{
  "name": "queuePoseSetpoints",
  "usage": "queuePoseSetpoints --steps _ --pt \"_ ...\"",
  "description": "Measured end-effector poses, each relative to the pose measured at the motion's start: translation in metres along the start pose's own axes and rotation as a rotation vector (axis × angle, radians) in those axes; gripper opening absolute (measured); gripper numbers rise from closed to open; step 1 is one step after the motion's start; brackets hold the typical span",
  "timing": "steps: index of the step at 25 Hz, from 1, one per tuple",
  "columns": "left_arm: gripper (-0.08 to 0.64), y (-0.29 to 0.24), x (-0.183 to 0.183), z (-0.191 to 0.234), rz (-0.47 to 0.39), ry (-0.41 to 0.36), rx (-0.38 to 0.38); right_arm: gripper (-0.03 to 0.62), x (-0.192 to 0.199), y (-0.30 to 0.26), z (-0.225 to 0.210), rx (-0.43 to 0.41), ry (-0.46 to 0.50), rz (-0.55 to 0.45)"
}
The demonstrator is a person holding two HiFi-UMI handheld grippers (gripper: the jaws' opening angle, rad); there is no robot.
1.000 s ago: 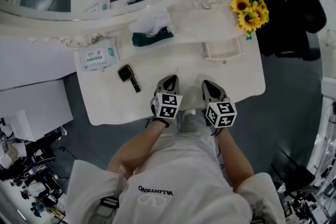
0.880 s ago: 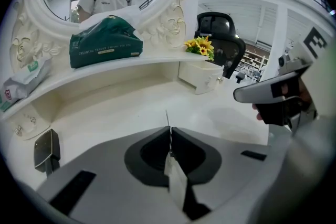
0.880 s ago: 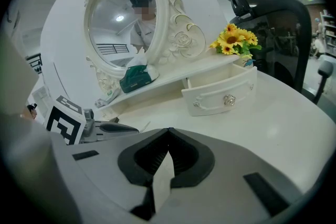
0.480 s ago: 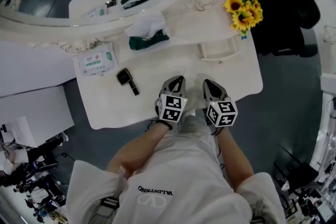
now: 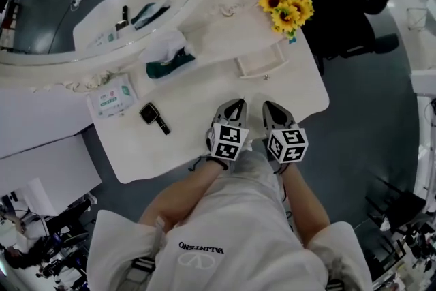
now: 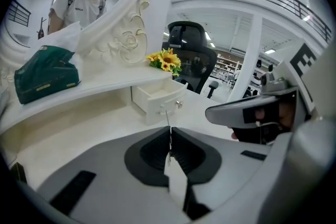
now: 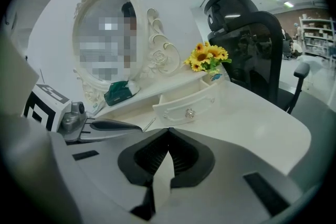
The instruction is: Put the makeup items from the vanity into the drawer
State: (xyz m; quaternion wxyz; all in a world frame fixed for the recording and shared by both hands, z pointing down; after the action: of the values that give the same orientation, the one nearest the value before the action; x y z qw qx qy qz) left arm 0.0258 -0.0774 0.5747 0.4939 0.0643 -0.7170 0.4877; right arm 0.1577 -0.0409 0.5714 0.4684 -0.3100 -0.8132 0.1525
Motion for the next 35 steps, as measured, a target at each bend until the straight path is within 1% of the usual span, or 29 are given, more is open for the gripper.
queuePoseSetpoints --steps 6,11,14,18,23,27,30,35 --pt "0.012 -0.009 -0.016 -0.011 -0.015 -0.025 0.027 0.012 -0.006 0.011 -0.016 0.031 -0.026 -0.03" --pt "0.012 -0.014 -0.027 -0.013 -0.029 -0.034 0.033 0.012 -0.012 0.012 -0.02 0.03 -0.024 -0.039" --pt "0.012 -0.016 -0.034 -0.01 -0.043 -0.03 0.026 0.012 -0.02 0.006 -0.018 0.016 -0.009 -0.045" --pt "0.012 -0.02 -0.046 -0.003 -0.059 -0.024 0.01 0.012 -0.037 -0.004 -0.012 -0.01 0.017 -0.062" --pt "0.012 -0.029 -0.063 0.007 -0.083 -0.016 -0.009 0.012 -0.063 -0.016 -0.012 -0.021 0.029 -0.101" --pt "0.012 -0.037 -0.076 0.015 -0.096 -0.02 -0.015 0.012 -0.083 -0.024 -0.017 -0.01 0.01 -0.135" --pt "0.013 -0.043 -0.083 0.019 -0.096 -0.019 -0.016 0.012 -0.093 -0.029 -0.019 -0.01 0.001 -0.146" --pt "0.012 -0.055 -0.091 0.023 -0.078 -0.025 -0.013 0.012 -0.104 -0.042 -0.017 -0.024 0.038 -0.136"
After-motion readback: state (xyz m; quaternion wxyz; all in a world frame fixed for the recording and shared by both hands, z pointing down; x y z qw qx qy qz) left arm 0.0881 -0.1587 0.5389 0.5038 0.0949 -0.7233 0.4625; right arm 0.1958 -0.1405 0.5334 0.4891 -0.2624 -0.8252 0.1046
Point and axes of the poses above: the fingertips, and each gripper's own axes: y backward along the fingers, z to its left, x out of its underside, the point moved 7 cm from there along y, backward along the fingers, and after that the axes turned 11 degrees about -y, right-handed, at the moved point
